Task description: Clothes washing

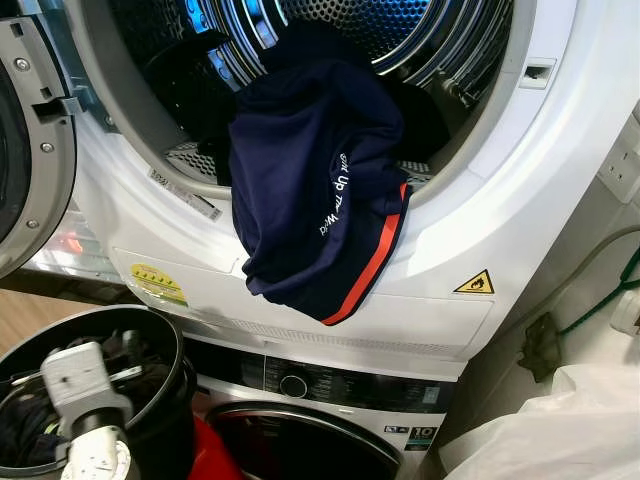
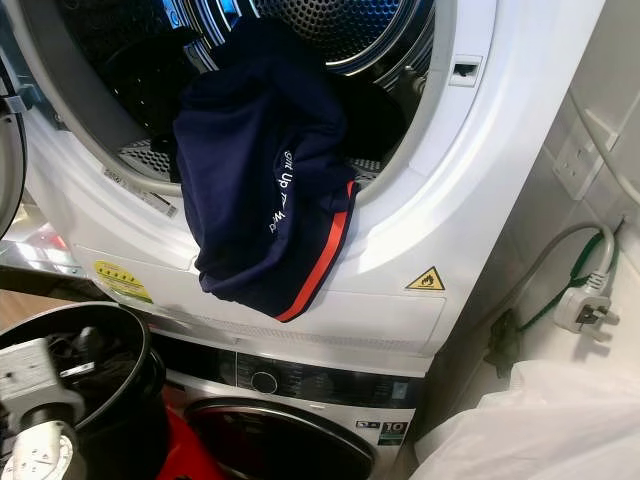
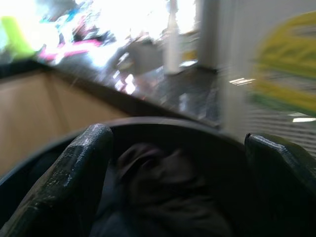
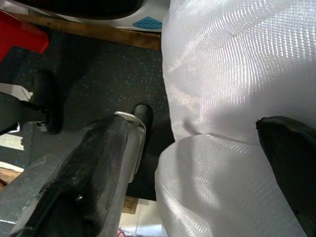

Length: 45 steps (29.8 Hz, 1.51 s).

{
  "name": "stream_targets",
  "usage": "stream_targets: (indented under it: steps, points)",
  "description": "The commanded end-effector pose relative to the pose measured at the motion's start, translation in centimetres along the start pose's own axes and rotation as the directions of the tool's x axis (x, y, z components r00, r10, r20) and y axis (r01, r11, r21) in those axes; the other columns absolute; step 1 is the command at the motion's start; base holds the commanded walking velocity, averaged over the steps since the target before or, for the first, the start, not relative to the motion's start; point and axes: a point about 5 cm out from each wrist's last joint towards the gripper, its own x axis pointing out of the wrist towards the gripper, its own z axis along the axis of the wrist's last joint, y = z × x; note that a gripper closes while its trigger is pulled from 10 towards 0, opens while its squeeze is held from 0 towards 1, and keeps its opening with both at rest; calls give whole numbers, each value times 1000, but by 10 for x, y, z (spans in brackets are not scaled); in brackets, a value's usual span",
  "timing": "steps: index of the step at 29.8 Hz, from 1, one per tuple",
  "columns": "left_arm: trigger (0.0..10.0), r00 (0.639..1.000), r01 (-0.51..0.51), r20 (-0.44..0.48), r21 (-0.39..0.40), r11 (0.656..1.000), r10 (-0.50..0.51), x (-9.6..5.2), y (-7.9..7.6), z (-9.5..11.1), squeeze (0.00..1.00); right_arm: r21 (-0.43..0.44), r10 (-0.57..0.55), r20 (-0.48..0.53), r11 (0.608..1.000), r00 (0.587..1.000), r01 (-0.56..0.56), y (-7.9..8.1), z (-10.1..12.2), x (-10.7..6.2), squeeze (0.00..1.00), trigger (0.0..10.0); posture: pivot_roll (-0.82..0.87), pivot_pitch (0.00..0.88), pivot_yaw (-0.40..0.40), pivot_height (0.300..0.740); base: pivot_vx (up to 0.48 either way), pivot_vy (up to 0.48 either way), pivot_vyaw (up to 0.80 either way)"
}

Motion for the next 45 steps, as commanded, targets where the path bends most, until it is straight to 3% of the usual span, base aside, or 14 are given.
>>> stream_targets:
  steps: [1,6,10,11,12,13,17,22,28,35,37,38,42,45]
  points:
    - [10000,997,-59,-60,-22,998,57,4,11,-9,0,-4,-6,-12,1000,1000,6,-3,-4,-1,0,10000,71,0,-16,740,0,0,0]
    - [10000,987,-107,-126,-27,994,102,25,25,-15,0,0,-5,-11,1000,1000,5,-5,-4,-1,0,10000,71,0,-25,740,0,0,0]
    - [10000,979,-82,-192,-60,995,69,47,28,-19,0,-1,-15,-10,1000,1000,15,-11,-2,-2,0,10000,70,0,-28,740,0,0,0]
    - [10000,976,-62,-212,-52,997,49,49,27,-22,659,-2,-18,-11,1000,1000,18,-13,-3,-2,0,10000,71,0,-31,740,0,0,0]
    - [10000,976,-62,-212,-52,997,49,49,27,-22,659,-2,-18,-11,1000,1000,18,-13,-3,-2,0,10000,71,0,-31,740,0,0,0]
    - [10000,975,-59,-219,-55,997,46,53,27,-22,1000,-4,-21,-13,1000,1000,20,-14,-3,-2,0,10000,64,0,-27,740,0,0,0]
    - [10000,968,-21,-250,-61,998,5,83,18,-12,1000,-18,-32,-14,999,999,32,-23,-1,-3,0,10000,71,0,-38,740,0,0,0]
    - [10000,963,-35,-270,-86,996,11,94,9,-7,1000,-24,-30,-14,999,999,30,-23,-2,-3,0,10000,69,0,-44,740,0,0,0]
    - [10000,902,-176,-419,-147,973,100,83,5,-26,1000,-30,-26,-13,999,1000,26,-23,-1,-3,0,10000,77,0,-50,740,0,0,0]
    - [10000,872,-194,-477,-127,973,112,70,2,-37,1000,-45,-21,-17,999,1000,20,-23,-1,-3,0,10000,91,0,-56,740,0,0,0]
    - [10000,862,-236,-488,-145,961,138,72,6,-34,1000,-44,-21,-13,999,1000,20,-24,1,-3,0,10000,91,0,-55,740,0,0,0]
    - [10000,834,-306,-528,-199,931,161,72,10,-35,1000,-41,-23,-11,999,1000,22,-25,2,-3,0,10000,94,0,-60,740,0,0,0]
    - [10000,782,-365,-600,-226,903,166,69,12,-41,1000,-52,-18,-13,999,1000,17,-24,3,-3,0,10000,93,0,-61,740,0,0,0]
    - [10000,787,-367,-597,-251,896,155,71,7,-35,1000,-52,-19,-9,998,1000,18,-25,5,-3,0,10000,93,0,-56,740,0,0,0]
